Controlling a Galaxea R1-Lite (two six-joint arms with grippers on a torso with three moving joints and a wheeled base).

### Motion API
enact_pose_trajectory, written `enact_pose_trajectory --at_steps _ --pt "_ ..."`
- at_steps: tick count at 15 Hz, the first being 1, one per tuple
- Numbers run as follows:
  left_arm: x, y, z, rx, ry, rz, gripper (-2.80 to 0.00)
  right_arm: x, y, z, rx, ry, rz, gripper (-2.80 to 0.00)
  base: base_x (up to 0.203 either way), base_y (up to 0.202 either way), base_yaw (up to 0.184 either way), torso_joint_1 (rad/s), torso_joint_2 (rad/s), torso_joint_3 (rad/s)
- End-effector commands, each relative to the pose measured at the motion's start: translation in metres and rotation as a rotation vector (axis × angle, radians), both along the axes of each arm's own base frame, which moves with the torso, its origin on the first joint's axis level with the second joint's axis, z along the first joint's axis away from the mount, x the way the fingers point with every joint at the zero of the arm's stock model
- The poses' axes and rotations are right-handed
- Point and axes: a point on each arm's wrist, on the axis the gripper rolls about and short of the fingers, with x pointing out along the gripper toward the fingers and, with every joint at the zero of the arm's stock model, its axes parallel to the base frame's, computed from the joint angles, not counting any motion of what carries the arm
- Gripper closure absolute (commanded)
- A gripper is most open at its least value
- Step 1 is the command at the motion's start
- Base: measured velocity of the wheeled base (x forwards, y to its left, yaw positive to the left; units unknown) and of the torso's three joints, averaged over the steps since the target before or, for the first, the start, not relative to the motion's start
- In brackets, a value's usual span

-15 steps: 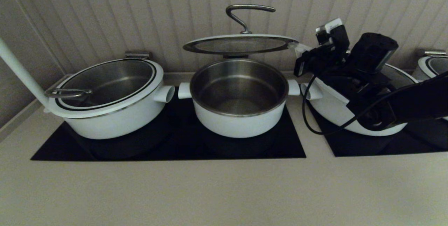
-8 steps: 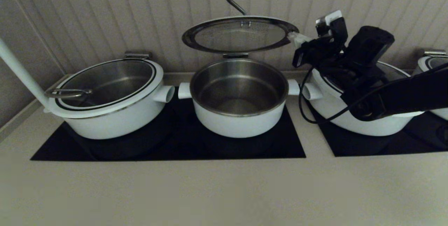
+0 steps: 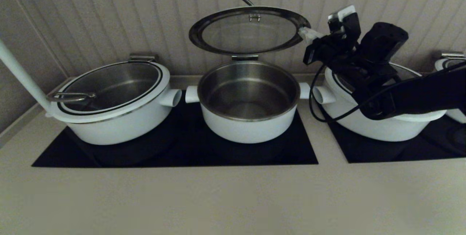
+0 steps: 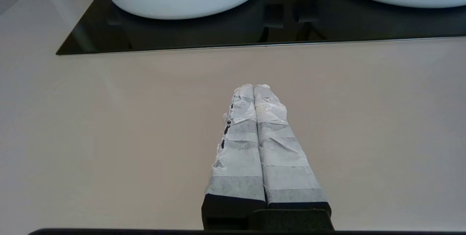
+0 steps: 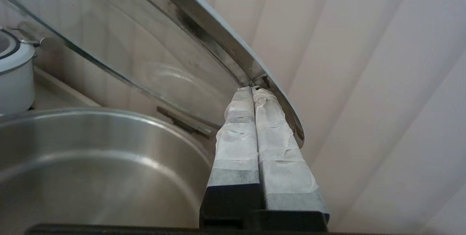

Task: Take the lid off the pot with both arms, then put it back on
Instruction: Open the pot lid completely

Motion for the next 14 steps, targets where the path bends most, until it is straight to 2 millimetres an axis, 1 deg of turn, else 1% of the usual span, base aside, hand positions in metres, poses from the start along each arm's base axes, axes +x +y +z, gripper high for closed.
enact_pose_trajectory --at_steps 1,5,9,14 --pt "0.0 0.0 0.0 0.0 0.0 0.001 0.0 0.003 -0.001 0.004 0.001 -0.015 -0.004 0.0 0.0 0.0 0.0 0.0 0.0 0.0" --pt "0.0 0.0 0.0 0.0 0.0 -0.001 0.0 0.012 -0.006 0.01 0.001 -0.029 -0.012 0.0 0.0 0.0 0.0 0.0 0.0 0.0" --pt "0.0 0.0 0.0 0.0 0.0 0.001 0.0 0.014 -0.008 0.012 -0.003 -0.033 -0.006 0.0 0.0 0.0 0.0 0.0 0.0 0.0" --pt "0.0 0.0 0.0 0.0 0.0 0.001 0.0 0.018 -0.01 0.023 -0.002 -0.054 -0.005 0.0 0.0 0.0 0.0 0.0 0.0 0.0"
